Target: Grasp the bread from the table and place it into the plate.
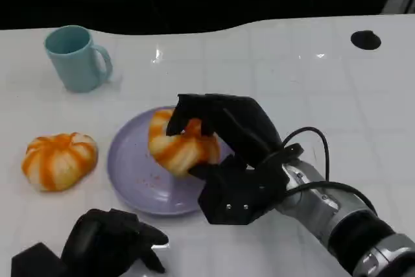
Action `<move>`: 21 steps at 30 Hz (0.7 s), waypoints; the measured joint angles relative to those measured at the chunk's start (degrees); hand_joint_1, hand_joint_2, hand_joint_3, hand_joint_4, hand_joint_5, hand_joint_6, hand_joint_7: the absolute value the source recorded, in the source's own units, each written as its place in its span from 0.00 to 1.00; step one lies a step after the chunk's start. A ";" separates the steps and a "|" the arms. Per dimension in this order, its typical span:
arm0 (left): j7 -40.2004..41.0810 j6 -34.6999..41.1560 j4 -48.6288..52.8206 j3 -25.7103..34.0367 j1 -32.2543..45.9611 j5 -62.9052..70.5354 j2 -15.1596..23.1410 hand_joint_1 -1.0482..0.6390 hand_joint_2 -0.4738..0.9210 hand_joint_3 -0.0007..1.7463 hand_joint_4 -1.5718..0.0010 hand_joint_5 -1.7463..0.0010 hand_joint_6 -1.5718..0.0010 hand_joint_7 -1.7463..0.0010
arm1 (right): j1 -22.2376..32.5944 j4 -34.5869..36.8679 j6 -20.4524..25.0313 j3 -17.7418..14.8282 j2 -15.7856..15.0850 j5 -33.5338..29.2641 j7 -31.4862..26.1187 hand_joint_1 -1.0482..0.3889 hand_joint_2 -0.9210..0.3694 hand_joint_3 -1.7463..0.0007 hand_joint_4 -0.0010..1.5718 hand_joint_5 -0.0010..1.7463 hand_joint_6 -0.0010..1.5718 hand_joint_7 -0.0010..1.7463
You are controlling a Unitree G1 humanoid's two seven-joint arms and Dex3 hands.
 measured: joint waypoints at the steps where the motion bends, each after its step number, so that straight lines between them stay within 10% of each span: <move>1: 0.00 -0.01 0.01 0.00 -0.02 0.04 0.00 0.00 1.00 0.00 0.10 0.53 0.00 0.86 | -0.31 0.26 0.97 0.64 -0.07 -0.48 0.21 0.55 0.22 0.63 0.25 0.41 0.40 0.13; 6: 0.00 -0.30 0.18 -0.01 -0.08 0.37 -0.02 0.00 1.00 0.00 0.10 0.53 0.00 0.86 | -1.14 -0.89 6.40 3.72 -1.26 -3.77 5.11 0.43 0.02 0.91 0.02 0.24 0.24 0.01; 21: 0.20 -0.64 0.38 -0.02 -0.17 0.61 -0.04 0.00 1.00 0.01 0.10 0.53 0.00 0.86 | 5.23 -17.29 9.80 5.29 -6.37 -3.64 13.08 0.38 0.00 0.93 0.02 0.25 0.22 0.01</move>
